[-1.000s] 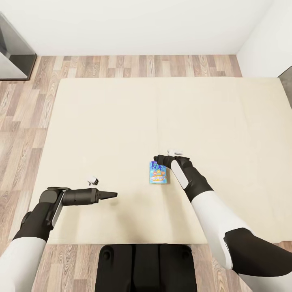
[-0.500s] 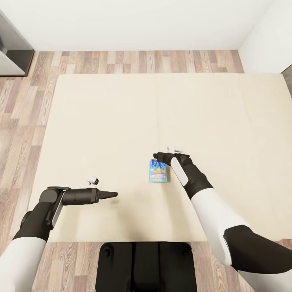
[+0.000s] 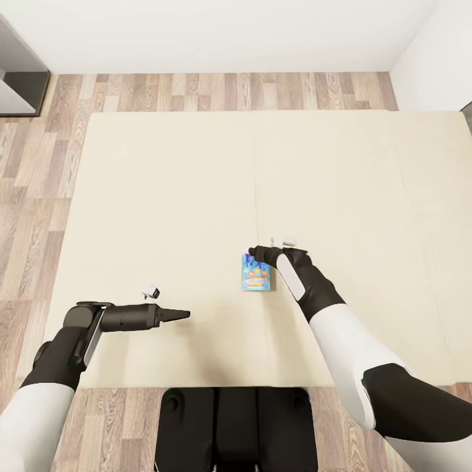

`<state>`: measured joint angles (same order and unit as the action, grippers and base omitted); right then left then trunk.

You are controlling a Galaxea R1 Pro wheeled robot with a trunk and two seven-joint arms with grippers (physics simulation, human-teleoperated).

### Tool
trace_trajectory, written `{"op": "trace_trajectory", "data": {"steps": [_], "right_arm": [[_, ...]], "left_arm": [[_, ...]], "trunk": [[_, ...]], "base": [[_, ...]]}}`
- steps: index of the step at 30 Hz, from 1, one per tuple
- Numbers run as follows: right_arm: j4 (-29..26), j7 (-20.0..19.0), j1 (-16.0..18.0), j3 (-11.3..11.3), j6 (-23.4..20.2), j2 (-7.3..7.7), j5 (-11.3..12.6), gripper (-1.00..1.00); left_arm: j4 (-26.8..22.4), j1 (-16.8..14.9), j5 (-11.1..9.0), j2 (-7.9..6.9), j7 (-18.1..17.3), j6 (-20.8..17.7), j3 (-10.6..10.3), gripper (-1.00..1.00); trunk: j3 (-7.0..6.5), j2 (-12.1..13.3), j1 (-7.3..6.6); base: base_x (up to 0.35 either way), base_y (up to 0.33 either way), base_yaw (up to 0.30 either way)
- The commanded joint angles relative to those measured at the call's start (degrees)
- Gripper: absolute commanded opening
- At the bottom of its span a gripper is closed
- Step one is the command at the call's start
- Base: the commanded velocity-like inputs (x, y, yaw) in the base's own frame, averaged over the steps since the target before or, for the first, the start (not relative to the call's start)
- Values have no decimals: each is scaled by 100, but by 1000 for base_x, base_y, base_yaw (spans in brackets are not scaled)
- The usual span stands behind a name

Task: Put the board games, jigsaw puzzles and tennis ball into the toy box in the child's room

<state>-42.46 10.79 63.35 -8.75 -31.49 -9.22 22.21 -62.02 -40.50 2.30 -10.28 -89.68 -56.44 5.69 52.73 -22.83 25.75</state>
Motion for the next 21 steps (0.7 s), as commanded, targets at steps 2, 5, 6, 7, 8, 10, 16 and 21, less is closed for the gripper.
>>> {"op": "trace_trajectory", "data": {"steps": [2, 5, 6, 7, 8, 10, 16, 21], "right_arm": [[-8, 54, 2, -20, -15, 5, 62, 100], [-6, 54, 2, -21, -15, 11, 61, 100], [-7, 54, 2, -21, -15, 12, 60, 100], [-7, 54, 2, -19, -15, 14, 57, 100], [-9, 53, 4, -17, -15, 15, 53, 100], [-12, 50, 17, -16, -15, 14, 49, 100], [-24, 49, 266, -26, -23, 6, 45, 100], [-31, 52, 370, -24, -143, -7, 40, 100]], "left_arm": [[-4, -1, 25, 0, -32, -60, 3, 100], [-4, -1, 25, 0, -32, -60, 3, 100], [-4, -1, 25, 0, -32, -60, 3, 100], [-4, -1, 25, 0, -32, -60, 3, 100], [-4, -1, 25, 0, -32, -60, 3, 100], [-4, -1, 25, 0, -32, -60, 3, 100], [-4, -1, 25, 0, -32, -60, 9, 100], [-4, -1, 25, 0, -32, -60, 7, 100]], "trunk": [[25, -9, 3], [53, -9, 3], [62, -9, 3], [72, -9, 3], [81, -9, 3], [100, -9, 3], [156, -9, 3], [203, -9, 3]], "base": [[0, 0, 0], [0, 0, 0], [0, 0, 0], [0, 0, 0], [0, 0, 0], [0, 0, 0], [0, 0, 0], [0, 0, 0]]}}
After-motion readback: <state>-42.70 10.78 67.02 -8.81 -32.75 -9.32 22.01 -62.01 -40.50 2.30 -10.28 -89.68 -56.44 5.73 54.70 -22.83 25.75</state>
